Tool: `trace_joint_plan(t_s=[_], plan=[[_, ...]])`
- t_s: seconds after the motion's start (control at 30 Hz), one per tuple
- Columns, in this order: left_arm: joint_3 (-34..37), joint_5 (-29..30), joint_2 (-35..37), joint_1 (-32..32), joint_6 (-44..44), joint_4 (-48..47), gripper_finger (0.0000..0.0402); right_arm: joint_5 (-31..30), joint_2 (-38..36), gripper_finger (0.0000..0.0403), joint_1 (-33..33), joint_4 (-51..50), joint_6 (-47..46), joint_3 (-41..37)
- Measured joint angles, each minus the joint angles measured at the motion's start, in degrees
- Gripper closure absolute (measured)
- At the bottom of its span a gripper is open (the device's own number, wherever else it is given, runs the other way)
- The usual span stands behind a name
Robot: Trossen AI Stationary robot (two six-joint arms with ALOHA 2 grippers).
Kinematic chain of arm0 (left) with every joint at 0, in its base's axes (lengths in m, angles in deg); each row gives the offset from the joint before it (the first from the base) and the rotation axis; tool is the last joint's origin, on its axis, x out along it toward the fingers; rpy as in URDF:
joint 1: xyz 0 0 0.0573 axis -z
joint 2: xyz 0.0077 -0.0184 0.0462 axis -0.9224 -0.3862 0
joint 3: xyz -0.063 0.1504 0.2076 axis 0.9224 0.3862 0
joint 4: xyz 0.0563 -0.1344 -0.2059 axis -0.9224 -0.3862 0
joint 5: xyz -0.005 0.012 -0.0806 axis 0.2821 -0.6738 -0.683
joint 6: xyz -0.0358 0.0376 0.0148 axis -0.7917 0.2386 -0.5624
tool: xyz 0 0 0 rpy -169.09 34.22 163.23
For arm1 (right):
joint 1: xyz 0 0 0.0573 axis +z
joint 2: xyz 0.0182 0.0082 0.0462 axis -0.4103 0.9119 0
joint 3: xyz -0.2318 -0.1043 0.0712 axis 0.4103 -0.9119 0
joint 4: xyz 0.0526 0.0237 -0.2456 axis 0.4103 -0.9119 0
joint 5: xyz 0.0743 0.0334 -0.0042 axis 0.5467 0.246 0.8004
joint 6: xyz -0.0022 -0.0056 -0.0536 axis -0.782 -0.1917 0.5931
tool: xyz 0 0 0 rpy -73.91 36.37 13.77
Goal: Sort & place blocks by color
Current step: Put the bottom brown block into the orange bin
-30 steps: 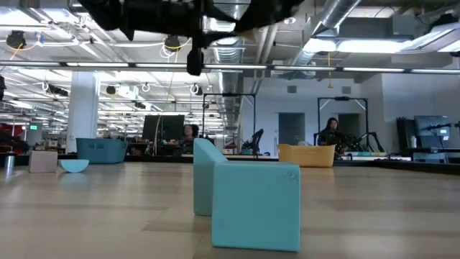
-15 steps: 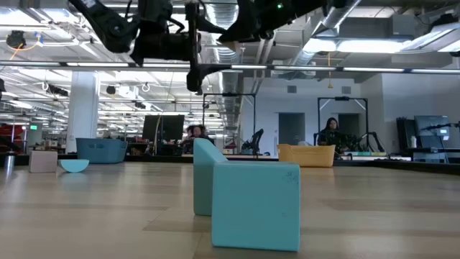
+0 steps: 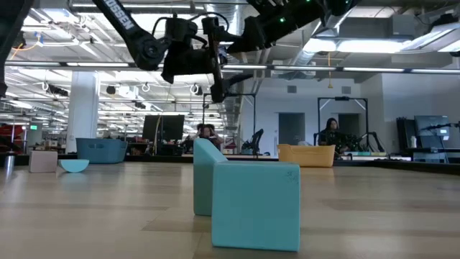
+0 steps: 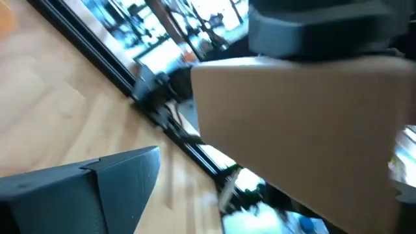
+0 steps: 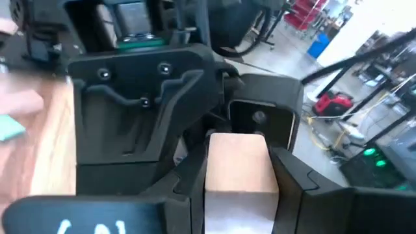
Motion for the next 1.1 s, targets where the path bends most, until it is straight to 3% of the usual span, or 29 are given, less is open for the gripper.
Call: trace_joint_plan(t_s=[0.17,0.3,0.43,0.67,1.1], plan=[[-0.80,-4.25,0.02,-2.15,0.22,-0.91,0.0052,-3.15,0.01,0.0272,0.13,-4.38,0.88,0.07],[-1.11,-0.69,0.45,-4.64,3.52,-1.82,0.0051,-1.16,0.39,0.0271,0.77,-8.92,-2.27,-0.30],[-1.11,-0.74,0.46,-5.58,4.06,-2.44,0.0051,-0.11,0.29,0.0271,3.48,-9.13,-3.56,-0.28],[-1.08,-5.80,0.46,-4.50,4.04,-2.52,0.0051,-6.50,0.29,0.0270,5.27,-8.15,-3.51,-0.28],[-1.04,2.26,0.46,-0.63,3.63,-2.78,0.0051,-8.30,0.27,0.0270,5.68,-2.59,-1.14,-0.24]])
